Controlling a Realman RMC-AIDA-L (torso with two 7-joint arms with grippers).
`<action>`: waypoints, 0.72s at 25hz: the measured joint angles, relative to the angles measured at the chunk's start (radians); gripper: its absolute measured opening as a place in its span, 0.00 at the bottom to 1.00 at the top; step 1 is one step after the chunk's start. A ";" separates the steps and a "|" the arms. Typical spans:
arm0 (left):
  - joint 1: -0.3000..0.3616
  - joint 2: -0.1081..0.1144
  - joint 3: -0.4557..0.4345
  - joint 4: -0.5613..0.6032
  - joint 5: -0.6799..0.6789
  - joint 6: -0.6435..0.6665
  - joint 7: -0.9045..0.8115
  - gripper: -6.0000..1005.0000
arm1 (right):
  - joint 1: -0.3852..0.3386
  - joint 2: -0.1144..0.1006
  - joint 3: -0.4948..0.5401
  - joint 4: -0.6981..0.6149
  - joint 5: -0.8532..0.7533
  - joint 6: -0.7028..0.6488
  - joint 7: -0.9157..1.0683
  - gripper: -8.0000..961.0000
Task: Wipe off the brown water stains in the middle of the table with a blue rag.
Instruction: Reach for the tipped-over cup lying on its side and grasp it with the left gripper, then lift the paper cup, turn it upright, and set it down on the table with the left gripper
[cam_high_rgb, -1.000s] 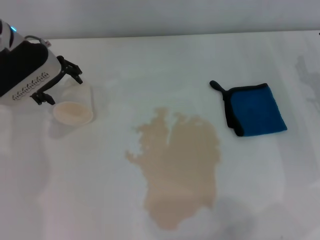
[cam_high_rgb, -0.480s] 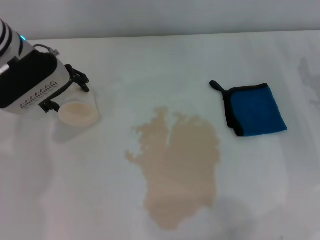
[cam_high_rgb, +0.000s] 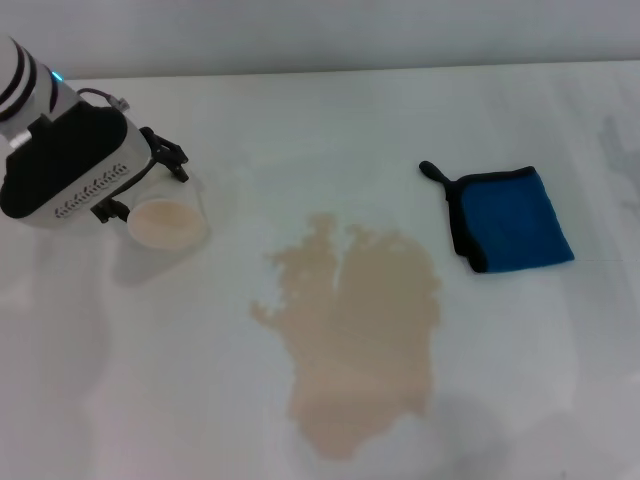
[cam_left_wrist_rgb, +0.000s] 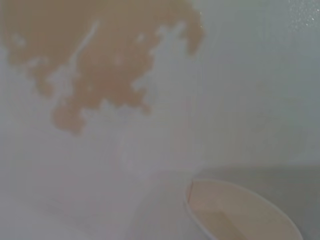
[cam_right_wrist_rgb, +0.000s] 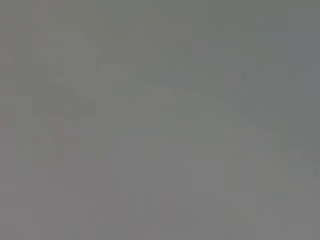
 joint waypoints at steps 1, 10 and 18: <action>0.001 -0.001 -0.001 0.000 -0.001 0.001 0.000 0.87 | 0.000 0.000 0.000 0.000 0.000 0.000 0.000 0.77; 0.005 -0.017 0.000 -0.019 0.004 0.017 0.000 0.85 | 0.001 -0.001 0.003 0.000 0.000 0.000 0.000 0.77; 0.014 -0.034 -0.010 -0.014 -0.006 0.082 -0.002 0.68 | -0.003 -0.004 0.002 0.000 0.000 0.000 -0.008 0.77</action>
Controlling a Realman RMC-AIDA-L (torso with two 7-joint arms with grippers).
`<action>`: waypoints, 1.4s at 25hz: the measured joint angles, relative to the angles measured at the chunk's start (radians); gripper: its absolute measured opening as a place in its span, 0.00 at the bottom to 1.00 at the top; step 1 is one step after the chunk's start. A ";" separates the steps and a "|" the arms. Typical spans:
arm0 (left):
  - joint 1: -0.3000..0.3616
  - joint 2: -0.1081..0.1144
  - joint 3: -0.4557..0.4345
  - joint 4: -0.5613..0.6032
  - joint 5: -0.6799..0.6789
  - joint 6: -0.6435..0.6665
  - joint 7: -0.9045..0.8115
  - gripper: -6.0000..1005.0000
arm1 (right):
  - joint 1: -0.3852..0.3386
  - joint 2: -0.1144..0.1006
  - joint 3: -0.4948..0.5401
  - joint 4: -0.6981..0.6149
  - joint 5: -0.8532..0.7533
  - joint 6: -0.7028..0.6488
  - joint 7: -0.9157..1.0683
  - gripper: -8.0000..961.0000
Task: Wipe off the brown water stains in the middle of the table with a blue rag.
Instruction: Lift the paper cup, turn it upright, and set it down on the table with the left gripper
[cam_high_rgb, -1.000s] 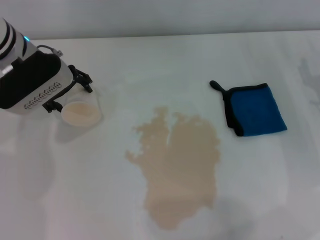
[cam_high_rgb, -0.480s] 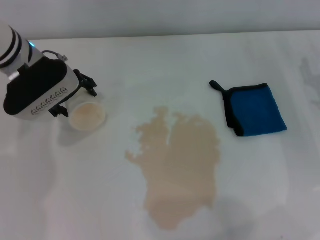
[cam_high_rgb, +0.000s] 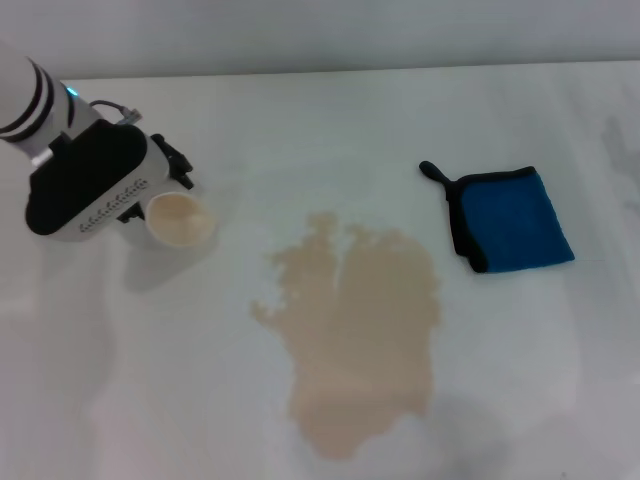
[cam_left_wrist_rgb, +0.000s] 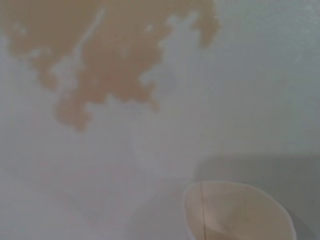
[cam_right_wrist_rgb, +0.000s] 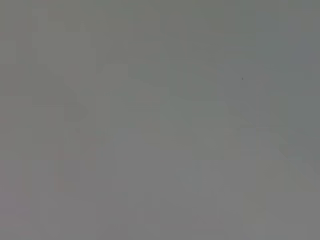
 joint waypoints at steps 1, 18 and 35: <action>0.002 -0.003 -0.001 0.004 -0.007 0.002 0.000 0.67 | 0.000 0.000 0.000 0.000 0.000 0.000 -0.001 0.77; 0.212 -0.087 -0.210 0.267 -0.663 0.120 -0.098 0.55 | 0.005 -0.012 0.006 -0.013 0.000 -0.013 -0.035 0.77; 0.435 -0.145 -0.174 0.036 -1.550 -0.116 -0.091 0.56 | 0.038 -0.029 0.040 -0.026 -0.005 -0.013 -0.080 0.77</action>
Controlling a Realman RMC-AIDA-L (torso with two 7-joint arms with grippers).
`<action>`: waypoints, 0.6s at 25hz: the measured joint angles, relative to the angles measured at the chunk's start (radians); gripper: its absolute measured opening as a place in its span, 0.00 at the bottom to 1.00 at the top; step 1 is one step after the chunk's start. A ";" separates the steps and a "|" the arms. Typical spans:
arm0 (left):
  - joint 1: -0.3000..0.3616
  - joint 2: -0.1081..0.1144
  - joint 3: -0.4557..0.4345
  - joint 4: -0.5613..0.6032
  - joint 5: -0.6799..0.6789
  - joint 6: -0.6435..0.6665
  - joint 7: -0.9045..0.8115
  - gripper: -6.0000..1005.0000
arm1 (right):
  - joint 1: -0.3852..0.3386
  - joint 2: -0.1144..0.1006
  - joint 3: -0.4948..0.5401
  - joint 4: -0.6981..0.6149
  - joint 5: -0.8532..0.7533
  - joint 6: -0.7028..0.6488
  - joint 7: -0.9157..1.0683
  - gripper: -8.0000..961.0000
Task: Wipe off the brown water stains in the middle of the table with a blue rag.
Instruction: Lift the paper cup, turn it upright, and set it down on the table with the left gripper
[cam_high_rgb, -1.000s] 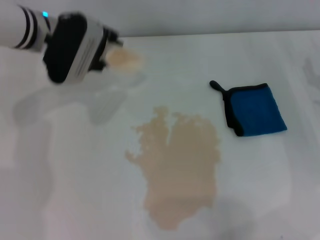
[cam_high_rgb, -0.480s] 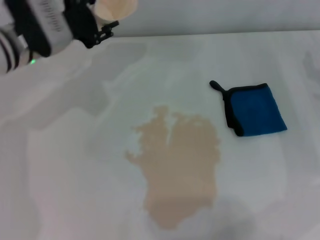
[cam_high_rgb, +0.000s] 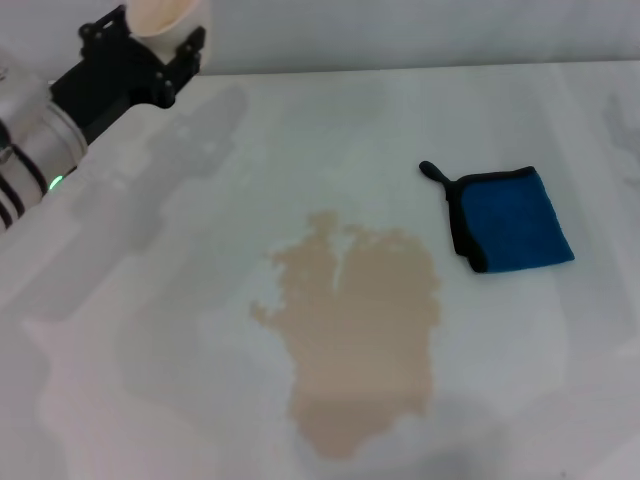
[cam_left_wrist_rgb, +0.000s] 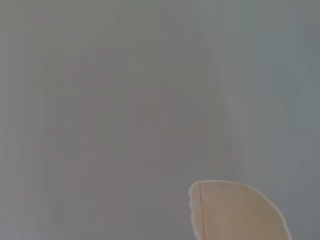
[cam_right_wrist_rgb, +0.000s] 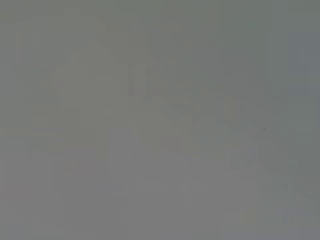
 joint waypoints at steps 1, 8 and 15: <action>0.000 0.000 0.001 -0.022 -0.031 -0.008 0.000 0.55 | 0.000 -0.001 0.000 0.000 0.000 0.000 0.000 0.77; 0.001 -0.003 0.000 -0.121 -0.077 -0.015 -0.001 0.55 | 0.001 -0.004 0.000 0.000 -0.004 0.007 0.000 0.77; 0.002 -0.008 -0.002 -0.207 -0.076 -0.003 -0.004 0.56 | 0.004 -0.007 -0.001 0.000 -0.005 0.010 0.000 0.77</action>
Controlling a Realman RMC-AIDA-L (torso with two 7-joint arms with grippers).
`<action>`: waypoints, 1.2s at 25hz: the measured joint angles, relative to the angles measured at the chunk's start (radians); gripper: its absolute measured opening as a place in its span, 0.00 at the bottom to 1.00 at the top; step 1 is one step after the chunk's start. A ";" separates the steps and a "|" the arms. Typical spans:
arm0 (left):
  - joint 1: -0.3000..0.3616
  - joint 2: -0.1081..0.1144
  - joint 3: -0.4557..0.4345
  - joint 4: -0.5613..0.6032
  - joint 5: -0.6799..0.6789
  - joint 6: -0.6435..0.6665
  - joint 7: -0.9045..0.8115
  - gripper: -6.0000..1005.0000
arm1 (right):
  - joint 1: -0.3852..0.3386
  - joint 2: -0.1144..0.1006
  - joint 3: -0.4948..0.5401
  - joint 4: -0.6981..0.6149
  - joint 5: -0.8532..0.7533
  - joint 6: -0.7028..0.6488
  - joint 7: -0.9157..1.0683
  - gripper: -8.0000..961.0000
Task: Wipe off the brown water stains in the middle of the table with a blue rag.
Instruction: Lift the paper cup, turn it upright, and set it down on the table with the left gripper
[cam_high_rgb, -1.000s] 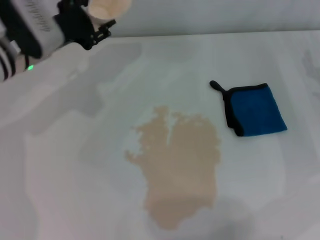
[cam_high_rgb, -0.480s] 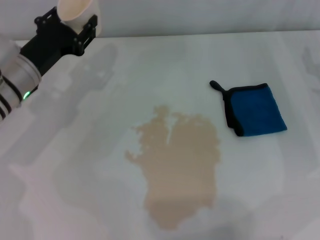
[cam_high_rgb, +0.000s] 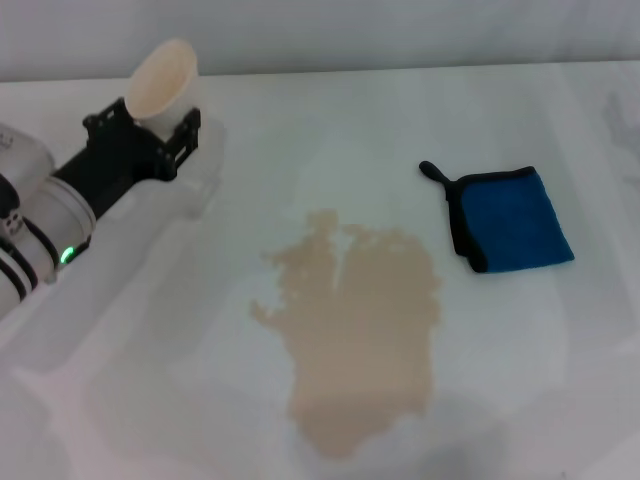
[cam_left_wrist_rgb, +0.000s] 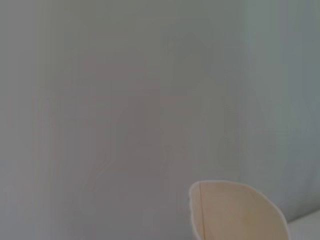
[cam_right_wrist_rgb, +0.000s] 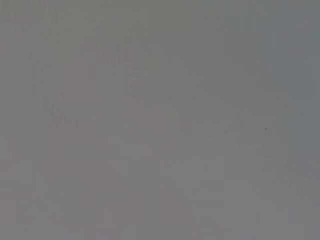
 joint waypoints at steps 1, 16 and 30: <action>0.000 0.000 -0.001 -0.011 0.000 0.006 0.000 0.56 | 0.000 -0.001 -0.001 0.000 0.000 0.000 0.000 0.77; 0.062 -0.005 -0.010 -0.043 -0.005 0.072 -0.005 0.60 | 0.001 -0.001 -0.005 0.002 -0.010 0.000 -0.001 0.77; 0.087 -0.005 -0.109 -0.083 0.001 0.091 -0.005 0.79 | -0.006 -0.003 -0.006 0.000 -0.041 0.000 -0.002 0.77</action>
